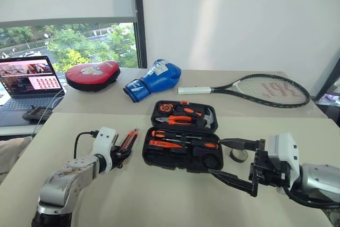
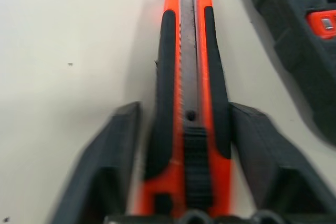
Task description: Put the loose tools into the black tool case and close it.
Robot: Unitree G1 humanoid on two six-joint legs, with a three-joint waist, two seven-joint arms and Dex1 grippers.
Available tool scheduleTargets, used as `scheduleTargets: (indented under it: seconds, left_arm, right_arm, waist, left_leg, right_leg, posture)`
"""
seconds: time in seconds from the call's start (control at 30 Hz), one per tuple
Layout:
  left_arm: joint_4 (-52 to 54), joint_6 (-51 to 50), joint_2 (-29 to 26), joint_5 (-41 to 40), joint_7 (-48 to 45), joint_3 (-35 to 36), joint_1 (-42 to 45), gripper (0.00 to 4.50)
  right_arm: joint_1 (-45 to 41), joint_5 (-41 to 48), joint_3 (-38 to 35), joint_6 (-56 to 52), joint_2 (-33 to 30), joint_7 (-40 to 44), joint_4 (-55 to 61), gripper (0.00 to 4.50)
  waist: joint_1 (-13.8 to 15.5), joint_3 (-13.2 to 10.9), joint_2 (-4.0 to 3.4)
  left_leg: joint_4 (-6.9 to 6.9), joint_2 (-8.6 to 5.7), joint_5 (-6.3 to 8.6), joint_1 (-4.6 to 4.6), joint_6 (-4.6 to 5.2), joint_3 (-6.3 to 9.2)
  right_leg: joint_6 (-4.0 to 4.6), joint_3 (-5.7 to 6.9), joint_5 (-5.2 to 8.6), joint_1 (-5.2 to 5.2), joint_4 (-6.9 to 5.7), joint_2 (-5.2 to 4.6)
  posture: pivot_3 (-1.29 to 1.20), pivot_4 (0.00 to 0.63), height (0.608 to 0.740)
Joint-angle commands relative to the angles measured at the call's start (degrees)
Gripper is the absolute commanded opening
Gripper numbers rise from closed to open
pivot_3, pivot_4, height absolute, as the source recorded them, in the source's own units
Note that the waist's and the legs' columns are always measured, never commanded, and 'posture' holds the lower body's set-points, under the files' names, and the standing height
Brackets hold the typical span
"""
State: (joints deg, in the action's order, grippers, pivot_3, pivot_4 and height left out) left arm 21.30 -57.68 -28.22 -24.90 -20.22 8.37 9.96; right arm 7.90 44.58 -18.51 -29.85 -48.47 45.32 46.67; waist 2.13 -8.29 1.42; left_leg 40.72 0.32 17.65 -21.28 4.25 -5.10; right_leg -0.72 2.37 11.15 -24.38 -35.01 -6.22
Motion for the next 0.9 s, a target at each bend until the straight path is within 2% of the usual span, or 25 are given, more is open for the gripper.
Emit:
scheduleTargets:
  seconds: [0.03, 0.07, 0.13, 0.2, 0.27, 0.37, 0.47, 0.57, 0.9]
  left_arm:
    - [-0.1, 9.3, 0.2, -3.9, -8.2, 2.0, 3.7, 1.75]
    - [-0.5, 10.9, -0.4, -5.7, -13.0, 0.8, 6.1, 1.75]
    - [-3.1, 14.7, -4.2, -6.3, -26.8, -6.2, 11.5, 1.75]
    - [-6.3, 18.1, -6.0, -5.8, -35.1, -10.7, 15.1, 1.75]
    - [-13.6, 26.0, -6.4, -0.5, -42.9, -17.6, 20.7, 1.75]
    - [-22.1, 34.8, -5.8, 4.6, -50.5, -23.9, 26.0, 1.75]
    - [-29.5, 44.2, -6.1, 12.1, -55.1, -30.2, 29.1, 1.75]
    - [-32.5, 45.5, -5.9, 13.2, -57.6, -31.2, 29.6, 1.75]
    - [-39.7, 57.0, -5.5, 20.7, -60.9, -32.6, 31.5, 1.75]
  right_arm:
    - [0.2, 0.1, -1.5, 0.7, 0.3, -1.2, 2.0, 4.50]
    - [0.8, 0.0, -1.6, 0.8, 0.4, -1.3, 2.3, 4.50]
    - [1.5, -0.1, -1.9, 1.0, 0.6, -1.4, 2.5, 4.50]
    - [1.8, 0.0, -2.0, 1.0, 0.7, -1.7, 2.7, 4.50]
    - [2.1, 0.2, -2.6, 0.7, 0.6, -2.3, 3.3, 4.50]
    - [3.7, 0.7, -3.9, 0.1, 0.5, -3.1, 4.7, 4.50]
    - [6.9, 1.2, -6.4, -0.3, 0.9, -4.4, 7.0, 4.50]
    - [9.3, 1.5, -7.7, -0.6, 1.4, -5.8, 8.8, 4.50]
    - [11.0, 1.3, -7.1, 0.0, 1.8, -7.5, 9.9, 4.50]
  waist:
    - [0.3, 0.0, 0.08]
    - [0.4, -0.1, 0.11]
    - [0.8, -0.1, 0.14]
    - [0.7, 0.0, 0.07]
    - [0.4, 0.1, -0.14]
    - [-0.2, 0.0, -0.08]
    - [-0.2, 0.0, -0.02]
    - [-0.3, 0.0, -0.01]
    - [-0.1, 0.0, -0.01]
  left_leg:
    - [0.01, 0.01, -0.01, -0.06, -0.01, 0.02]
    - [0.02, 0.01, -0.02, -0.12, -0.03, 0.04]
    - [0.08, -0.02, -0.07, -0.38, -0.09, 0.09]
    - [0.18, -0.17, -0.30, -0.71, -0.44, 0.12]
    - [0.16, -0.36, -0.29, -0.75, -0.30, 0.02]
    - [0.16, -0.48, -0.27, -0.76, -0.11, -0.20]
    - [0.19, -0.45, -0.21, -0.84, -0.01, -0.21]
    - [0.19, -0.40, 0.03, -0.94, 0.41, -0.21]
    - [0.44, -0.38, 0.12, -0.95, 0.57, -0.17]
  right_leg:
    - [0.10, 0.00, 0.05, -0.02, 0.01, -0.03]
    - [0.14, 0.03, 0.06, -0.06, 0.01, -0.06]
    - [0.16, 0.13, 0.06, -0.21, 0.02, -0.10]
    - [0.19, 0.40, 0.04, -0.45, 0.00, 0.11]
    - [0.17, 0.32, 0.03, -0.51, 0.00, 0.13]
    - [-0.04, 0.22, -0.09, -0.52, 0.08, 0.20]
    - [-0.28, 0.17, -0.20, -0.58, 0.12, 0.37]
    - [-0.33, 0.11, -0.18, -0.67, 0.09, 0.44]
    - [-0.50, 0.07, -0.23, -0.62, 0.05, 0.42]
  posture:
    - [0.00, 0.150, 0.740]
    - [0.00, 0.150, 0.740]
    - [0.00, 0.150, 0.740]
    - [0.00, 0.150, 0.740]
    - [0.00, 0.150, 0.740]
    - [0.00, 0.150, 0.740]
    - [0.00, 0.150, 0.740]
    - [0.00, 0.150, 0.740]
    - [0.00, 0.150, 0.740]
